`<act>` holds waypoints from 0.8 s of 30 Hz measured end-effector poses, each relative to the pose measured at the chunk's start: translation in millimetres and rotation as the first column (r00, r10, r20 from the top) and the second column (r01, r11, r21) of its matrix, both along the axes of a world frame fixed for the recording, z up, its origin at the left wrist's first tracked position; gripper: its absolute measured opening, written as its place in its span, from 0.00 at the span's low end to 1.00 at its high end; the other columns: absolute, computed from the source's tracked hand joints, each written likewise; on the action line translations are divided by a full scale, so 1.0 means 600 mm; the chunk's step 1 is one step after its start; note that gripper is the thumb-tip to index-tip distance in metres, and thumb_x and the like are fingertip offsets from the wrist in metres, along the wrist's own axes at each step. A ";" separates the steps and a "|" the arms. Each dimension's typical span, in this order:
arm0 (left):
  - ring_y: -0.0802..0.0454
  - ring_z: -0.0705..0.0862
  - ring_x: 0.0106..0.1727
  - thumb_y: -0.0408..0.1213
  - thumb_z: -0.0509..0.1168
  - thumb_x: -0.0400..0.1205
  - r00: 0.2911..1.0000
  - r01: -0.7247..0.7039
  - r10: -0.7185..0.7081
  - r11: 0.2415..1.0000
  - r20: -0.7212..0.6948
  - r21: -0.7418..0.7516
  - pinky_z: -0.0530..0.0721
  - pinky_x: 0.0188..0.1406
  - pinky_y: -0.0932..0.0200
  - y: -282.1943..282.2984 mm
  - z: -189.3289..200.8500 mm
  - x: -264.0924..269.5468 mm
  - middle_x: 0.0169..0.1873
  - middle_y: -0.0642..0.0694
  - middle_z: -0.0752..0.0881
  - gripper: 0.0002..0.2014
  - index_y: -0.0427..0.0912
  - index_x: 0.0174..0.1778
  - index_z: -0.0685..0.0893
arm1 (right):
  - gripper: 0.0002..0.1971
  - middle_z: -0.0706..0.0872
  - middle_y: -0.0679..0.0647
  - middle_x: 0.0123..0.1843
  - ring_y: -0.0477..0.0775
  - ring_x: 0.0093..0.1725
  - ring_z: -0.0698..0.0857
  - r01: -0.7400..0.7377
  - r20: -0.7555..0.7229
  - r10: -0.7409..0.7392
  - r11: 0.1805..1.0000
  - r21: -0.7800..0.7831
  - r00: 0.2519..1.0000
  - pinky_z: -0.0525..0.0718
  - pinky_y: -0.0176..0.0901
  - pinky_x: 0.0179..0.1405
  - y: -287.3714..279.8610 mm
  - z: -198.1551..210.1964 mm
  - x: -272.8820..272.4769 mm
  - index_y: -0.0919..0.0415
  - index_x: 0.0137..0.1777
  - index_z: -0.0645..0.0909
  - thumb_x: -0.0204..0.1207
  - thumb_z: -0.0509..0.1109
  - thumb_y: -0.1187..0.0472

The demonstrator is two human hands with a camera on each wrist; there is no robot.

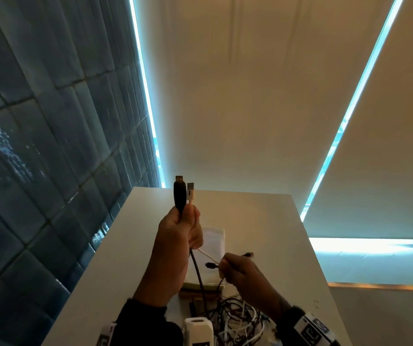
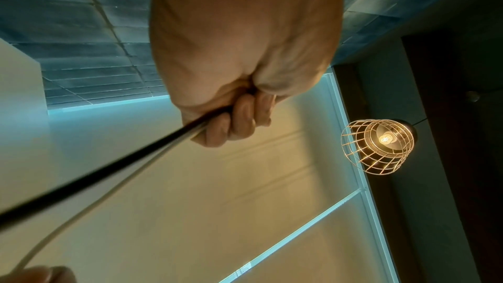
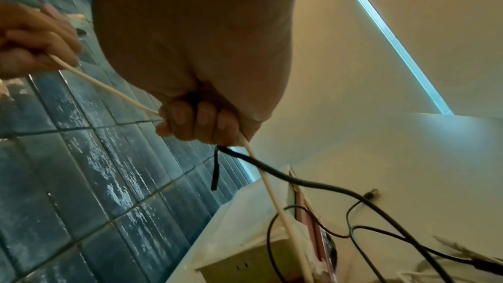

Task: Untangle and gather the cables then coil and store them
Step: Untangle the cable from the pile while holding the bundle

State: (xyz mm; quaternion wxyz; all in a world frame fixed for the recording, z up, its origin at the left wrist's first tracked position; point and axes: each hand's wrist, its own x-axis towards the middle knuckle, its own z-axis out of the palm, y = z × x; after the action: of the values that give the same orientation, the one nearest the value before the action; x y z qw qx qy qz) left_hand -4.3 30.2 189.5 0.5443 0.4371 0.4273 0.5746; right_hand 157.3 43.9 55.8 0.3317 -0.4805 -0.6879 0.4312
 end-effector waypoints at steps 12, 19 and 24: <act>0.59 0.59 0.18 0.40 0.54 0.87 0.996 -0.010 0.016 0.997 0.093 -0.071 0.55 0.17 0.63 -0.015 0.001 -0.023 0.19 0.52 0.65 0.12 0.40 0.39 0.74 | 0.19 0.81 0.45 0.24 0.39 0.27 0.77 0.241 0.147 -0.238 0.971 0.003 0.960 0.74 0.38 0.30 -0.001 -0.031 0.010 0.48 0.29 0.79 0.82 0.65 0.62; 0.49 0.79 0.21 0.41 0.48 0.90 0.996 0.039 -0.052 0.985 -0.068 -0.171 0.71 0.19 0.61 -0.009 -0.012 -0.016 0.30 0.38 0.88 0.13 0.38 0.45 0.72 | 0.11 0.72 0.51 0.25 0.45 0.23 0.67 0.224 -0.445 -0.229 0.972 -0.064 0.866 0.65 0.34 0.21 -0.027 0.119 -0.011 0.70 0.41 0.83 0.82 0.66 0.63; 0.37 0.89 0.51 0.42 0.48 0.89 0.984 0.152 -0.133 0.972 0.115 -0.180 0.83 0.56 0.40 -0.012 -0.010 -0.007 0.48 0.35 0.91 0.12 0.45 0.52 0.77 | 0.14 0.75 0.46 0.26 0.45 0.24 0.65 -0.042 -0.471 0.071 0.997 0.072 0.879 0.64 0.33 0.22 -0.054 0.151 -0.031 0.69 0.41 0.82 0.80 0.68 0.57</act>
State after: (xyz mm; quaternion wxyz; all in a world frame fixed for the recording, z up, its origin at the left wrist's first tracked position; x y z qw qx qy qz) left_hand -8.4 22.9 183.5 0.6441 0.3835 0.4188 0.5125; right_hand 139.0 11.7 146.5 0.4910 -0.3303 -0.6124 0.5243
